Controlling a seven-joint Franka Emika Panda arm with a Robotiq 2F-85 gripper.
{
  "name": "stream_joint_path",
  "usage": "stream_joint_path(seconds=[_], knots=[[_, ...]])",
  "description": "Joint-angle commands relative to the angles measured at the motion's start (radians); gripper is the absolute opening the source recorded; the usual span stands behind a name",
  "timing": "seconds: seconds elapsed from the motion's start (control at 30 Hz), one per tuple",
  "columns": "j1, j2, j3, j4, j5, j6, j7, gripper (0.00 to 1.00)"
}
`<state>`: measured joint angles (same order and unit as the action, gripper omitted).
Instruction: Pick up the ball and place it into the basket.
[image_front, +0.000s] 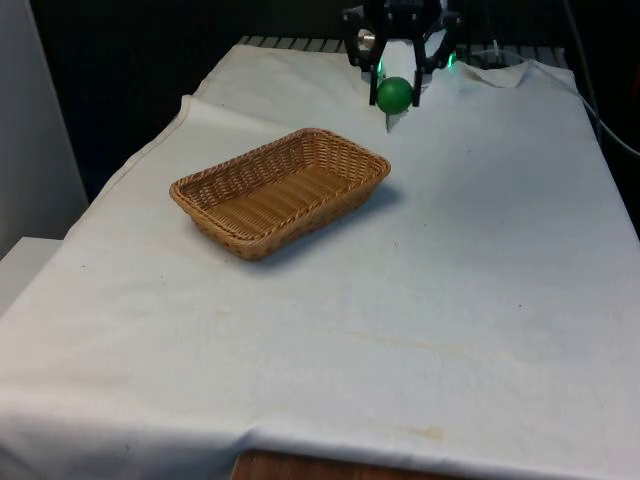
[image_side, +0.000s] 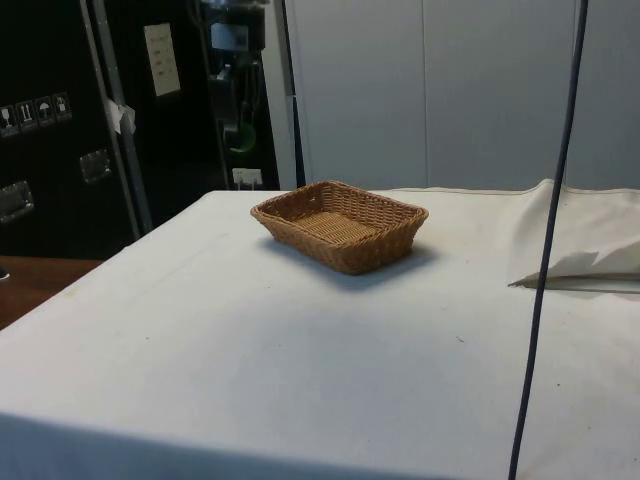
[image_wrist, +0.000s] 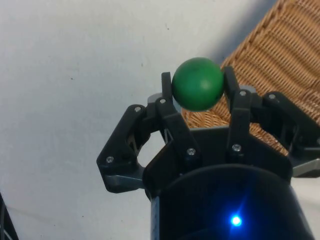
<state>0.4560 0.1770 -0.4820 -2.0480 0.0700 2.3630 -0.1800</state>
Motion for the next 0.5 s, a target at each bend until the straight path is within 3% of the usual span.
stream_joint_path(seconds=[0.0, 0.47], knots=[[-0.001, -0.006, -0.006, -0.005, -0.012, -0.001, 0.001, 0.0], [-0.009, -0.011, -0.053, -0.026, -0.002, 0.005, -0.026, 0.0]])
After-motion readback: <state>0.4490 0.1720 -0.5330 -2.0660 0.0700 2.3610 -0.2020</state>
